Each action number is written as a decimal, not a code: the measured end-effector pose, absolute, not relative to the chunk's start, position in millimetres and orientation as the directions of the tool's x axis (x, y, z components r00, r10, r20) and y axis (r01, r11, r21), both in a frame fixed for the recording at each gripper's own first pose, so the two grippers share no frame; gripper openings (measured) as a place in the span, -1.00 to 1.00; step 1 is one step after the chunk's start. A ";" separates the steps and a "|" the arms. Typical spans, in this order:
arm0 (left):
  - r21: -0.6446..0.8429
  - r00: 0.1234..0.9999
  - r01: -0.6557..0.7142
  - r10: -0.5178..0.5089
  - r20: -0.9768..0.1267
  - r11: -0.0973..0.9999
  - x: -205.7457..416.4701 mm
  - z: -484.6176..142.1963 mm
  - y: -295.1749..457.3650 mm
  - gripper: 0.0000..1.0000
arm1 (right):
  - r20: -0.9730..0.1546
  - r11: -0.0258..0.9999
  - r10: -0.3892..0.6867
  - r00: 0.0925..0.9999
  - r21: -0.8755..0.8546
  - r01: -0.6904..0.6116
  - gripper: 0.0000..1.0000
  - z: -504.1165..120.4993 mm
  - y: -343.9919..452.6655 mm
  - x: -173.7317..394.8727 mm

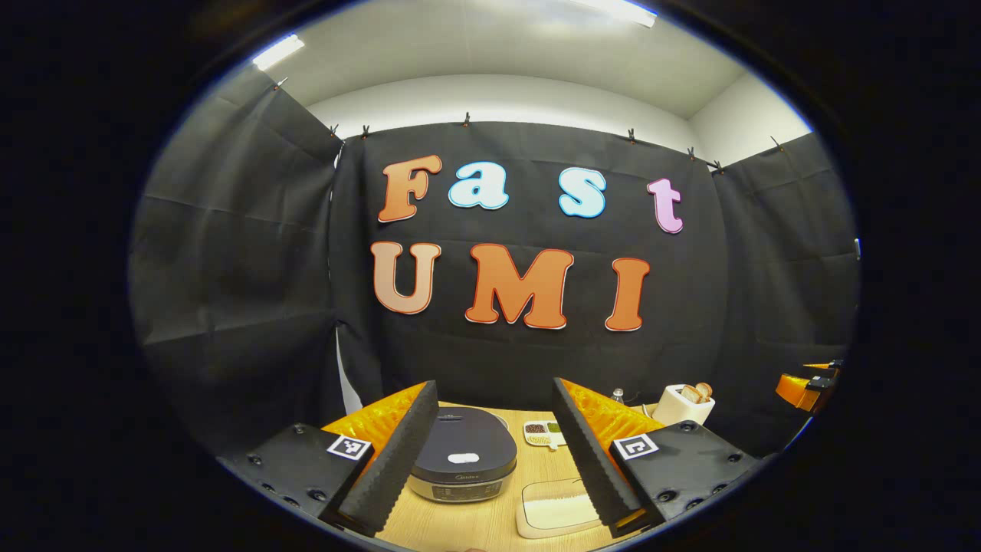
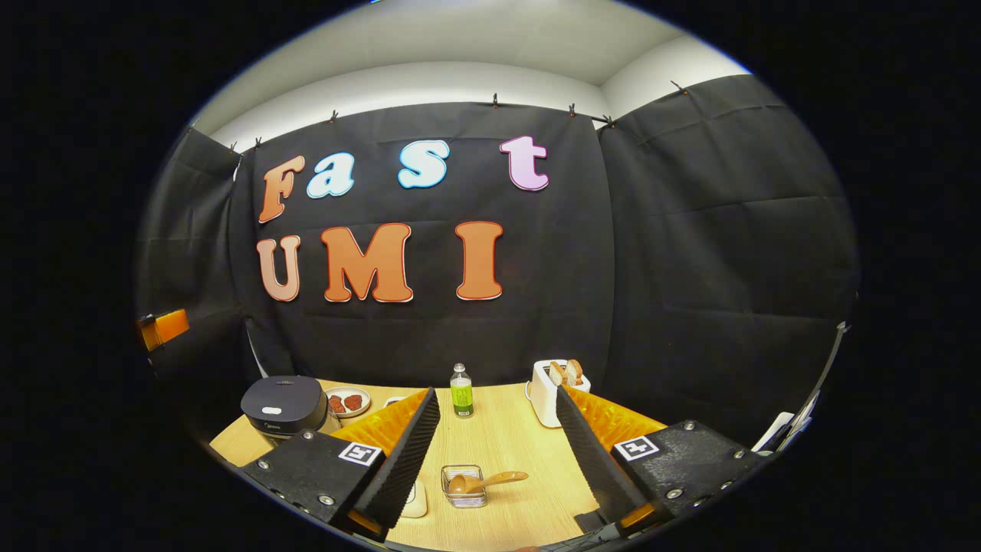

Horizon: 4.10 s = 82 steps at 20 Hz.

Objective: Close the left gripper, press the button to open the rice cooker; take a wooden spoon from the chopstick holder with the right hand, scoop a spoonful of rice and pour it into the rice cooker, then put the wooden spoon back into the chopstick holder.

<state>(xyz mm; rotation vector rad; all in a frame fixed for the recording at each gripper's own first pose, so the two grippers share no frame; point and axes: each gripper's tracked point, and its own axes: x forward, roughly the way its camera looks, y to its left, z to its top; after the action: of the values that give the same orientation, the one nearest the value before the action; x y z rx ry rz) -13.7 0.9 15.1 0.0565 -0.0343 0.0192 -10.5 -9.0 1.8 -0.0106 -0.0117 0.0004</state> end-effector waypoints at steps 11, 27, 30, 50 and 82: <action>0.054 0.999 -0.026 0.025 0.025 0.998 -19.1 14.7 10.7 0.82 | 0.006 1.000 0.005 1.000 -0.019 -0.005 0.89 -2.5 -5.2 -13.7; 0.100 1.000 -0.025 0.027 -0.015 0.995 -2.8 -3.2 30.4 -0.92 | -0.006 1.000 0.011 1.000 -0.025 -0.011 0.89 -6.3 2.0 -3.0; 0.078 0.995 0.013 -0.006 -0.095 0.997 11.2 -28.2 23.6 -0.92 | -0.014 1.000 0.008 1.000 -0.016 -0.008 0.89 -9.6 1.1 -2.0; 0.009 0.856 0.024 -0.016 -0.516 1.000 156.2 -209.7 54.3 -0.92 | -0.131 0.999 -0.018 0.991 0.033 0.023 0.89 -49.3 -4.7 6.1; 0.094 0.981 -0.059 0.075 -0.179 0.994 119.5 -37.1 52.0 -0.92 | -0.146 0.995 -0.047 0.988 0.076 0.058 0.89 -65.9 -34.4 13.9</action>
<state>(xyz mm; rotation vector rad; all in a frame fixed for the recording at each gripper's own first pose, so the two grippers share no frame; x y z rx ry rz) 119.5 52.0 -37.1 0.0881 0.1831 0.0672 13.9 -34.4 -65.9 0.0802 0.1442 -0.0527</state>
